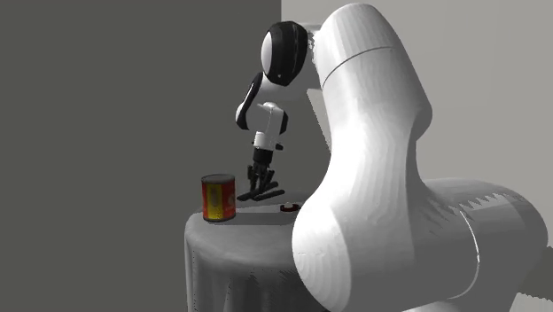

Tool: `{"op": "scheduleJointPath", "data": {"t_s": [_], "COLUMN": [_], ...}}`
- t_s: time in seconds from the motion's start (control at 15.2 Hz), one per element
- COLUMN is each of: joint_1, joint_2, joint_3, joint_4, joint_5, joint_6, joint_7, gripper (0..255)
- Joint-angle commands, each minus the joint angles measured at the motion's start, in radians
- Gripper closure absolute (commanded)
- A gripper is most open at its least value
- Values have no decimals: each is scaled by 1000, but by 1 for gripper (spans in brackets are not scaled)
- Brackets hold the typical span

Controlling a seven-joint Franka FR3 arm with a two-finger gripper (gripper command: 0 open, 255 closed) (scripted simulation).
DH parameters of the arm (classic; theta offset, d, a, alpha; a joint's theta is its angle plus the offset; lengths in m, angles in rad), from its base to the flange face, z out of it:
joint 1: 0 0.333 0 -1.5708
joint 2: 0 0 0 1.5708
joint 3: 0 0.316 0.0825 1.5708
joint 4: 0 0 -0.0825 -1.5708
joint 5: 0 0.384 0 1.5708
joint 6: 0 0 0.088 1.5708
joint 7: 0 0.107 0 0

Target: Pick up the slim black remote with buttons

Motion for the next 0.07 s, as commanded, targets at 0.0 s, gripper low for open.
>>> {"op": "scheduleJointPath", "data": {"t_s": [0.0], "joint_1": [0], "joint_2": [-5], "joint_3": [0], "joint_4": [0], "joint_5": [-1], "joint_6": [-6], "joint_7": [1], "gripper": [255]}}
